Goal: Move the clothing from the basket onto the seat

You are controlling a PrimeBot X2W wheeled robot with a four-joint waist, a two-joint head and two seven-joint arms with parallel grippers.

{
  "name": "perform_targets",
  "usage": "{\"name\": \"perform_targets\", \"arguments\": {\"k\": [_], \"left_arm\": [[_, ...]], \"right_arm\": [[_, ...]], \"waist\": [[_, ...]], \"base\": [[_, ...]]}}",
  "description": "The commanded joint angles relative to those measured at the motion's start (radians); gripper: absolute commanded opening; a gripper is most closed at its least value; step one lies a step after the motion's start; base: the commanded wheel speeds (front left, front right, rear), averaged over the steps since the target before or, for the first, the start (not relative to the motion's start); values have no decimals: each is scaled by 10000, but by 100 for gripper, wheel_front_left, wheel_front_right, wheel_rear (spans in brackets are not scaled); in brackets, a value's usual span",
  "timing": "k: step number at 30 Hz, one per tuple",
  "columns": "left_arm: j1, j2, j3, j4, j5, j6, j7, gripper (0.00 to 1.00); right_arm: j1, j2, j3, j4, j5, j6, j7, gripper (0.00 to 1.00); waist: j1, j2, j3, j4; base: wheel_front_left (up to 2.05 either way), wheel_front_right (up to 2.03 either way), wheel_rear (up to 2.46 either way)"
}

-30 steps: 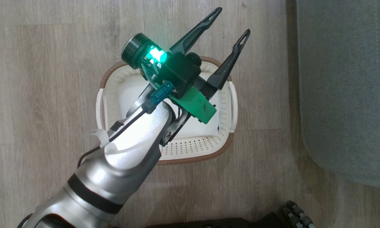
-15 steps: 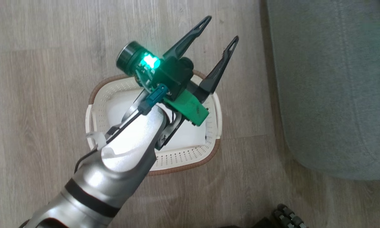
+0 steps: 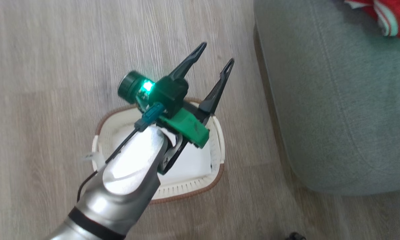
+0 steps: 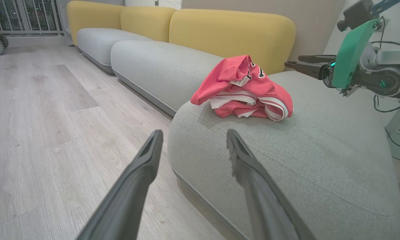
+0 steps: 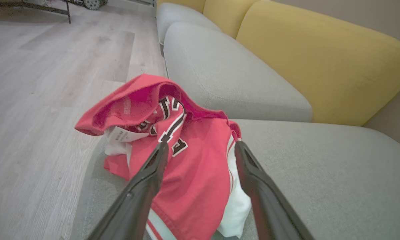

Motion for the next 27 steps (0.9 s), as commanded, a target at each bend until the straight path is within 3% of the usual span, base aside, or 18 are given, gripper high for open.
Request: {"name": "perform_targets", "arguments": {"k": [1, 9, 16, 27], "left_arm": [[43, 59, 377, -276, -65, -12, -93, 100], [1008, -7, 923, -313, -446, 150, -93, 100], [2078, -23, 1700, -450, -590, 425, -93, 100], [3962, 202, 3229, -1169, -412, 1159, -93, 100]], "right_arm": [[188, -91, 227, -449, 181, 69, -103, 100], [1192, 33, 1051, -1590, 1119, 69, -104, 100], [2577, 375, 1074, -2905, 1653, 69, -104, 100], [5252, 2000, 1235, -5291, 1601, 69, -104, 100]], "waist": [[0, 0, -463, 41], [0, 0, -1634, 362], [0, 0, -2546, 837], [0, 0, -3471, 1412]], "base": [[0, 0, 0], [0, 0, 0], [0, 0, 0], [0, 0, 0]]}}
